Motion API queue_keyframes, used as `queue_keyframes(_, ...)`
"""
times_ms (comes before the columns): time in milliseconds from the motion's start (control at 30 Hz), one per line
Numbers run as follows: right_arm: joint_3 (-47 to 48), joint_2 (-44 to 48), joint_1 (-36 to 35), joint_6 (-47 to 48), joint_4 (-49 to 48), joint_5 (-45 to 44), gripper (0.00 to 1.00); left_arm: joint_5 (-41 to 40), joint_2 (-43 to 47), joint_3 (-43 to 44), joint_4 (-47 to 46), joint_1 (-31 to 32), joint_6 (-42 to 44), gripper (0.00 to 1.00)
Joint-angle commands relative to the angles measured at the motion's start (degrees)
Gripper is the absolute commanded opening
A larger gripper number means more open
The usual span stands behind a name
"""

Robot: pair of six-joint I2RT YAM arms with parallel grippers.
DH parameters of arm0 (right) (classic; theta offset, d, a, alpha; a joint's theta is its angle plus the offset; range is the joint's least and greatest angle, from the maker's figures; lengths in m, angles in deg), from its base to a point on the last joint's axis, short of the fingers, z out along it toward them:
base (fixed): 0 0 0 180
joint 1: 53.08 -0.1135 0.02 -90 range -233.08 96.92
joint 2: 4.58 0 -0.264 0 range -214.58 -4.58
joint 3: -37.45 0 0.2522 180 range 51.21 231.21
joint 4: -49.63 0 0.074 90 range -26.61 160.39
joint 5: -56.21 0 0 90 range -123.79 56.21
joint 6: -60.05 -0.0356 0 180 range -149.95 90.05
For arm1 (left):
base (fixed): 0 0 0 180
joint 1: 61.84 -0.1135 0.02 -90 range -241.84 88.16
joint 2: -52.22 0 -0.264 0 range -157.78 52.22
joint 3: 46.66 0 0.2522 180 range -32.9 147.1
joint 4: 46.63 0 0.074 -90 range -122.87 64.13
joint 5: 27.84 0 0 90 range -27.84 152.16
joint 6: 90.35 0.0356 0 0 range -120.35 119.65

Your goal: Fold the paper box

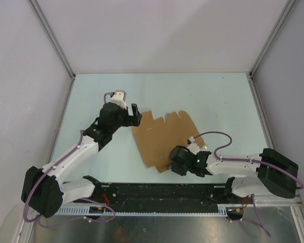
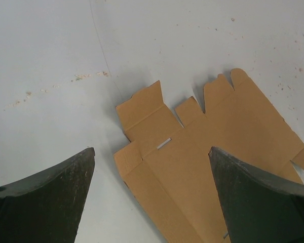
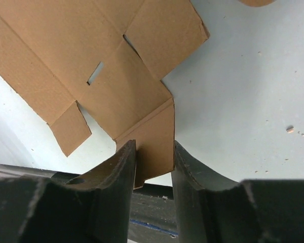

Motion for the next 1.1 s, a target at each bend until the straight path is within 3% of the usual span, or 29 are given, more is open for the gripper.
queue_keyframes(0,-0.14,0.25,0.28,1.01,0.76,-2.70,0.35,-0.63,2.61,-0.63,-1.12,0.01,-1.21,1.00)
queue_keyframes(233,-0.14,4.73,3.95,12.14,4.54,-5.08,0.22,-0.36,3.49,-1.07,-1.03,0.09,-1.21,1.00)
queue_keyframes(333,-0.23,6.75,6.51,16.74,6.73,-4.72,0.21,-0.36,4.19,-1.60,-0.94,0.01,-1.38,1.00)
queue_keyframes(567,-0.14,13.34,16.43,32.02,9.82,-3.76,0.22,0.16,6.38,-3.70,-0.15,0.09,-2.17,1.00)
queue_keyframes(833,1.09,16.86,32.34,51.01,9.91,4.85,0.22,2.09,9.20,-6.96,0.47,0.18,-3.84,1.00)
queue_keyframes(1000,3.63,13.97,35.52,56.91,10.69,6.62,0.22,2.97,11.13,-8.72,0.73,0.36,-4.98,1.00)
queue_keyframes(1067,4.95,12.65,36.14,57.44,11.75,5.74,0.29,2.89,11.66,-9.68,0.82,0.44,-5.34,1.00)
